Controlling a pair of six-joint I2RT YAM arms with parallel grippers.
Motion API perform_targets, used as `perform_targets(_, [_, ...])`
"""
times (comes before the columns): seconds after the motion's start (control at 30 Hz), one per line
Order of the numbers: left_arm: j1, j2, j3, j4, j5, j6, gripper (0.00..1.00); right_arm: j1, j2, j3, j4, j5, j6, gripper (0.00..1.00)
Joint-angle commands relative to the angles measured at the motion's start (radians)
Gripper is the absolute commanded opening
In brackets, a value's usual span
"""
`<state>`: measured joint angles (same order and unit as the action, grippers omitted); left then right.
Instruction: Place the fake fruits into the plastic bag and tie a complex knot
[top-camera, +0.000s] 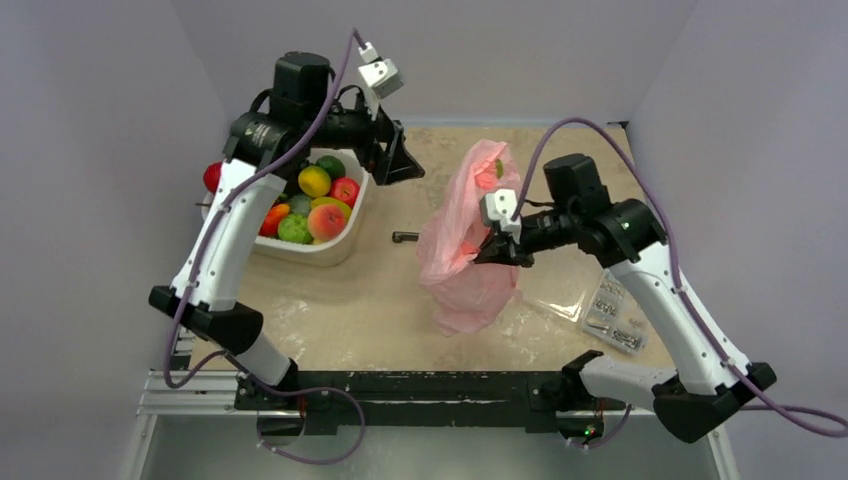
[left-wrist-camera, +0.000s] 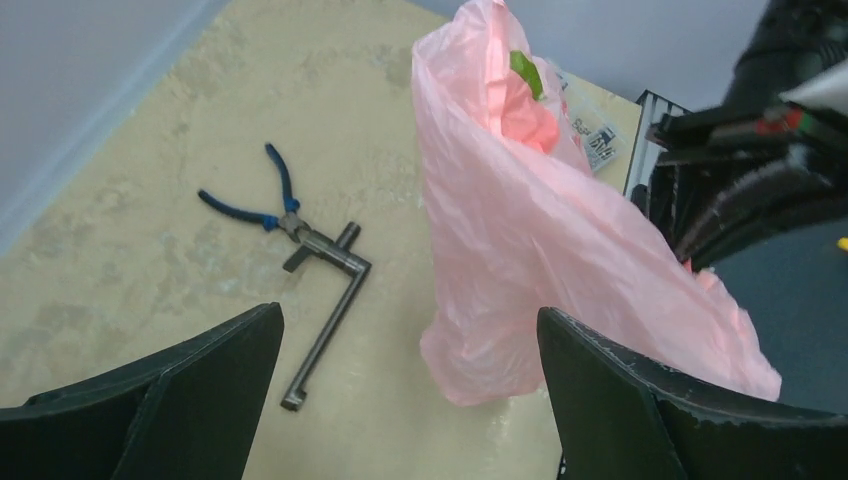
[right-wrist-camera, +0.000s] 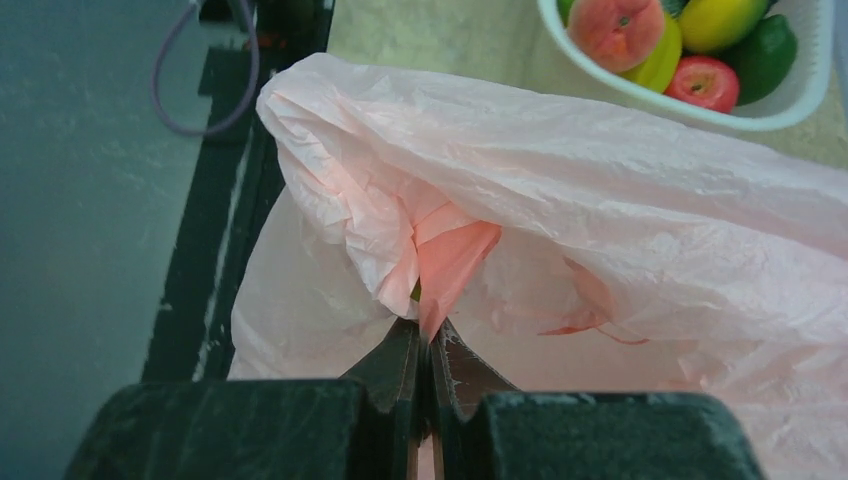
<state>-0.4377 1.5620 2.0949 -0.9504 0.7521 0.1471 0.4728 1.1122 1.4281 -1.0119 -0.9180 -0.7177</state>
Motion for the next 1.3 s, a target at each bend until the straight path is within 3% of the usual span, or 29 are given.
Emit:
perform_targets(0.0, [0.002,0.057,-0.046,0.071,0.023,-0.249,1.00,0.099,0.043,0.063,-0.169,0.164,-0.365,0.00])
perform_targets(0.1, [0.001,0.009,-0.199,0.261,0.070,-0.363,1.00,0.177,0.080,0.103,-0.211,0.224,-0.441,0.00])
perform_targets(0.17, [-0.001,-0.010,-0.279,0.317,0.022,-0.386,1.00,0.214,0.089,0.109,-0.219,0.252,-0.450,0.00])
perform_targets(0.43, [-0.029,-0.033,-0.377,0.365,-0.087,-0.305,1.00,0.324,0.110,0.103,-0.201,0.323,-0.438,0.00])
perform_targets(0.67, [-0.010,-0.064,-0.418,0.454,0.236,-0.218,1.00,0.345,0.113,0.109,-0.220,0.337,-0.464,0.00])
perform_targets(0.77, [-0.040,-0.028,-0.400,0.411,0.282,-0.184,1.00,0.352,0.122,0.113,-0.221,0.346,-0.481,0.00])
perform_targets(0.9, [-0.068,0.028,-0.370,0.303,0.166,-0.133,0.99,0.354,0.112,0.112,-0.214,0.360,-0.499,0.00])
perform_targets(0.93, [-0.066,0.033,-0.373,0.302,0.150,-0.160,0.88,0.354,0.101,0.100,-0.209,0.370,-0.500,0.00])
perform_targets(0.97, [-0.061,0.040,-0.373,0.286,0.141,-0.176,0.69,0.354,0.087,0.089,-0.200,0.387,-0.499,0.00])
perform_targets(1.03, [-0.027,0.036,-0.385,0.269,0.147,-0.218,0.20,0.354,0.037,0.063,-0.177,0.436,-0.477,0.00])
perform_targets(1.07, [0.003,0.023,-0.402,0.269,0.143,-0.242,0.08,0.354,0.012,0.047,-0.155,0.461,-0.448,0.00])
perform_targets(1.1, [0.035,0.004,-0.424,0.270,0.130,-0.274,0.00,0.354,-0.023,0.027,-0.133,0.469,-0.395,0.00])
perform_targets(1.27, [0.183,-0.163,-0.663,0.372,-0.003,-0.360,0.00,0.354,-0.239,-0.123,-0.009,0.673,-0.187,0.00])
